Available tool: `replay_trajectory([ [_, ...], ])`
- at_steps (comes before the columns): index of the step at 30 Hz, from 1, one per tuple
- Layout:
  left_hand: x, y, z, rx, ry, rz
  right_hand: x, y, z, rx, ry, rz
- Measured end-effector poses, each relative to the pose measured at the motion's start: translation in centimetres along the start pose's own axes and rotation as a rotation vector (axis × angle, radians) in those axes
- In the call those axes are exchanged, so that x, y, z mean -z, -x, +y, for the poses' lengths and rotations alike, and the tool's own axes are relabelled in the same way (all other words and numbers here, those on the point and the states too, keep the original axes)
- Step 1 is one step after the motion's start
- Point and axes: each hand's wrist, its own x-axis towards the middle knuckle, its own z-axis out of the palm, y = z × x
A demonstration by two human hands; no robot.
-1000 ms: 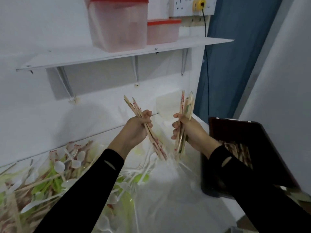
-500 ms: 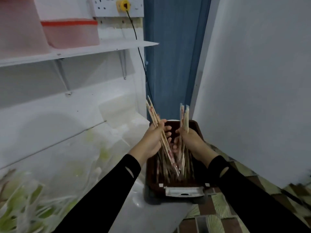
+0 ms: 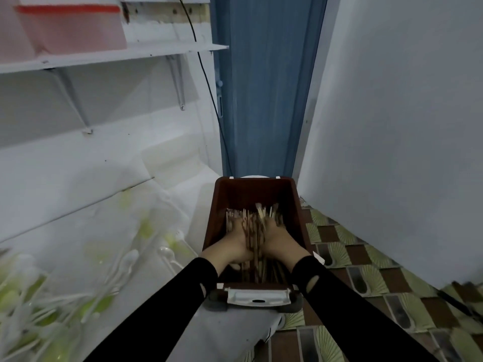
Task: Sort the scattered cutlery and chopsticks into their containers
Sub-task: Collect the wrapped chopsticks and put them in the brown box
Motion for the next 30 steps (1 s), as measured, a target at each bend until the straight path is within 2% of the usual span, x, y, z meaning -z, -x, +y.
replay_trajectory([
  [2, 0.0, 0.2, -0.1, -0.072, -0.059, 0.099, 0.0, 0.4, 0.0, 0.027, 0.057, 0.008],
  [5, -0.2, 0.0, -0.1, -0.082, -0.136, 0.053, 0.3, 0.7, -0.2, 0.1, 0.039, 0.211],
  [7, -0.1, -0.2, -0.1, -0.141, -0.253, 0.101, 0.4, 0.4, -0.2, 0.146, 0.005, 0.303],
  [10, -0.2, -0.3, -0.3, -0.238, -0.31, 0.104, 0.4, 0.2, -0.5, 0.149, -0.034, 0.3],
  [13, -0.3, -0.2, -0.4, -0.182, -0.311, 0.048, 0.1, -0.3, -0.9, 0.169, 0.025, 0.25],
  [15, -0.2, -0.4, -0.4, -0.174, -0.285, 0.148, -0.4, -0.5, -1.0, 0.18, 0.168, 0.184],
  [17, -0.2, -0.3, -0.3, -0.249, -0.234, 0.247, -0.9, -0.8, -0.7, 0.185, 0.288, 0.194],
  [18, -0.3, -0.3, -0.3, -0.31, -0.258, 0.228, -0.8, -0.8, -0.6, 0.177, 0.333, 0.171],
  [20, -0.4, -0.1, -0.3, -0.37, -0.341, 0.08, -0.7, -0.4, -0.4, 0.145, 0.422, 0.085],
  [22, -0.4, -0.1, -0.3, -0.342, -0.435, -0.031, -0.4, -0.1, -0.3, 0.116, 0.427, 0.053],
  [24, -0.3, 0.0, -0.3, -0.283, -0.577, -0.054, -0.2, 0.1, -0.3, 0.094, 0.402, 0.067],
  [27, -0.1, 0.4, -0.2, -0.224, -0.591, 0.008, 0.3, 1.3, -0.6, 0.084, 0.393, 0.109],
  [30, 0.9, 1.5, -0.4, -0.412, -0.372, 0.196, 0.4, 2.3, -1.5, 0.173, 0.335, 0.248],
])
